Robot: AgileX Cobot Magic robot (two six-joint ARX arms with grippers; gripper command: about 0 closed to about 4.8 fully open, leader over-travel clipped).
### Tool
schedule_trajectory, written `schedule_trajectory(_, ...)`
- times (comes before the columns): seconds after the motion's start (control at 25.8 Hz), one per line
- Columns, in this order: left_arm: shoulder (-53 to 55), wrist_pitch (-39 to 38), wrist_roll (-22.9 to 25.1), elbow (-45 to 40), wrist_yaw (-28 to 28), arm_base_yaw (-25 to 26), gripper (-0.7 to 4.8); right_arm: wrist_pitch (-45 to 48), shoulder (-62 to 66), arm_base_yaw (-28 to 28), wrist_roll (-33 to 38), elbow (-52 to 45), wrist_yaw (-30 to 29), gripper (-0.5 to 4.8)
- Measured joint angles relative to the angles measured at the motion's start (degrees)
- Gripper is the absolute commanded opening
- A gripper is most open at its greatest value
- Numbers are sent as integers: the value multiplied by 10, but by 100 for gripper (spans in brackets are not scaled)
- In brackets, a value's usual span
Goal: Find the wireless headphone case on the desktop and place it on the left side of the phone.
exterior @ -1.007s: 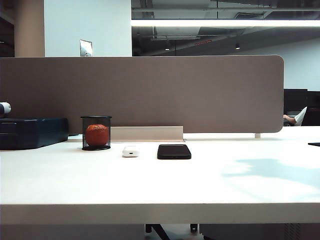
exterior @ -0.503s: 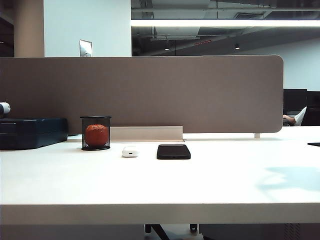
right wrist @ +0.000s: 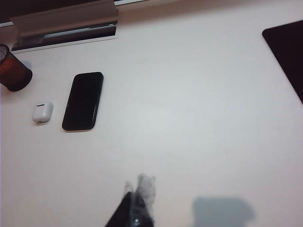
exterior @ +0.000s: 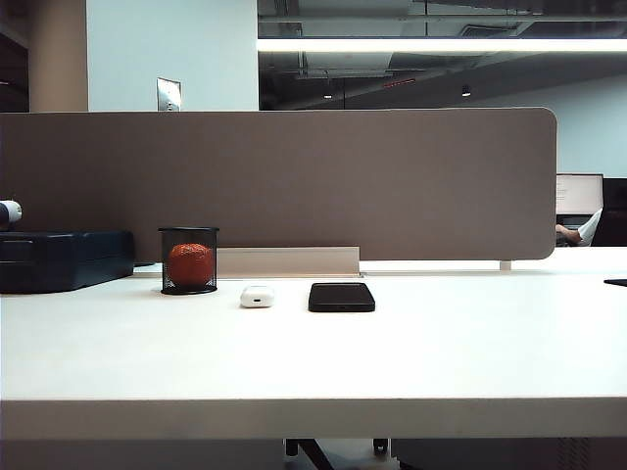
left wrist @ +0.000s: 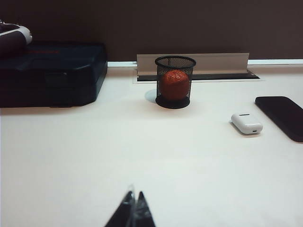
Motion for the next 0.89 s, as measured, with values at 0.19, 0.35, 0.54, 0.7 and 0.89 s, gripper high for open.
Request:
schedule_trajectory(0.19, 0, 0, 0, 0, 0, 0, -5, 35, -63, -10, -11, -58, -1, -4)
schedule_trajectory(0.35, 0, 0, 0, 0, 0, 0, -5, 96, -133, -10, -12, -144, -2, -4)
schedule_trajectory(0.54, 0, 0, 0, 0, 0, 0, -5, 214, -246, -10, -13, -258, -2, -4)
schedule_trajectory(0.7, 0, 0, 0, 0, 0, 0, -5, 283, -290, -10, -14, -339, -2, -4)
schedule_trajectory(0.89, 0, 0, 0, 0, 0, 0, -5, 383, -345, -10, -15, -465, -2, -4)
